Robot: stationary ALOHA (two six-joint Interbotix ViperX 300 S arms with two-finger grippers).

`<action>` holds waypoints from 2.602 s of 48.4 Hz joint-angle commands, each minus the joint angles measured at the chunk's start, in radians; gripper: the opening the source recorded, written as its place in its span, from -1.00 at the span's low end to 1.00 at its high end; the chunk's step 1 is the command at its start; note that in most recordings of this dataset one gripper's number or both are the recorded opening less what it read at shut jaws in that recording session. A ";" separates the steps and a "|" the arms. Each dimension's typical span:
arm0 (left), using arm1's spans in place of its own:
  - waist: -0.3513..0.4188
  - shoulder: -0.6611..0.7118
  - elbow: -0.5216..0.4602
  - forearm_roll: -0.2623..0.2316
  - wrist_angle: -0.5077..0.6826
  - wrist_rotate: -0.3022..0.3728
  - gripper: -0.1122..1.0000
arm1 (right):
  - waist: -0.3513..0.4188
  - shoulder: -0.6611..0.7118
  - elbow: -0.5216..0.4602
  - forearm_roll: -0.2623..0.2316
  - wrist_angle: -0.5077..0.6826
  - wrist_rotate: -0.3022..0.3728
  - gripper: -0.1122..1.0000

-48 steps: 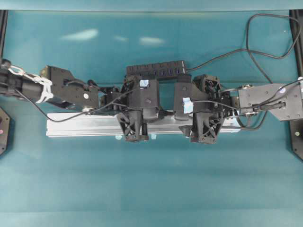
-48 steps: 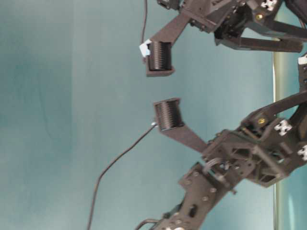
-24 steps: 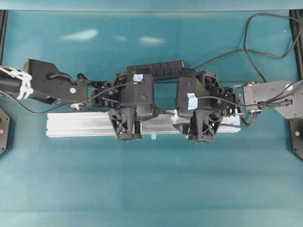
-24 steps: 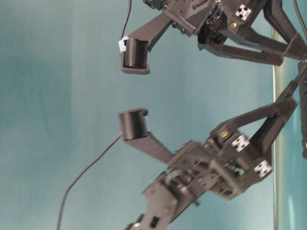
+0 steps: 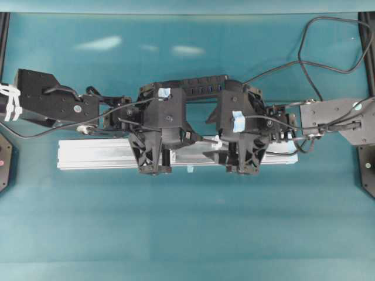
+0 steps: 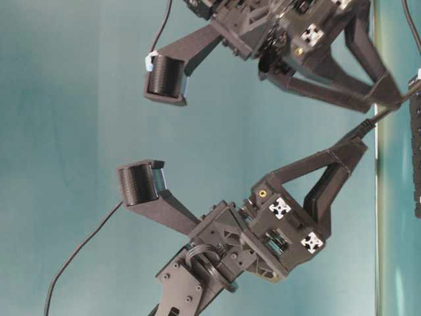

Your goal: Pass the USB cable through three rings with both arms.

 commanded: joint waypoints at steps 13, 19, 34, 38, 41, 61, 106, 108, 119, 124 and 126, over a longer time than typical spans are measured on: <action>-0.008 -0.026 -0.021 0.000 -0.005 0.002 -0.41 | -0.011 0.014 -0.026 -0.002 -0.052 0.012 0.46; -0.008 -0.026 -0.021 0.002 -0.005 0.002 -0.41 | -0.005 0.017 -0.023 -0.002 -0.072 0.012 0.11; -0.008 -0.026 -0.018 0.002 -0.005 0.002 -0.41 | 0.020 0.015 -0.023 -0.002 -0.083 0.011 -0.89; -0.008 -0.026 -0.018 0.002 -0.005 0.002 -0.41 | 0.020 0.017 -0.023 -0.002 -0.083 0.011 -0.94; -0.008 -0.026 -0.018 0.000 -0.005 0.000 -0.41 | 0.020 0.017 -0.025 -0.003 -0.083 0.011 -0.94; -0.002 -0.031 -0.005 0.000 -0.005 -0.031 -0.41 | 0.020 0.017 -0.029 -0.002 -0.077 0.011 -0.94; 0.035 -0.339 0.202 0.002 -0.005 -0.071 0.67 | 0.092 0.115 -0.123 -0.002 0.158 -0.002 -0.94; 0.035 -0.362 0.218 0.002 -0.005 -0.071 0.67 | 0.094 0.126 -0.129 -0.002 0.163 -0.003 -0.94; 0.035 -0.434 0.267 0.002 -0.003 -0.075 0.66 | 0.094 0.189 -0.161 -0.002 0.183 -0.006 -0.94; 0.035 -0.449 0.275 0.000 -0.005 -0.074 0.66 | 0.094 0.219 -0.179 -0.003 0.198 -0.011 -0.94; 0.035 -0.454 0.276 0.000 -0.005 -0.075 0.66 | 0.094 0.230 -0.189 -0.003 0.204 -0.017 -0.94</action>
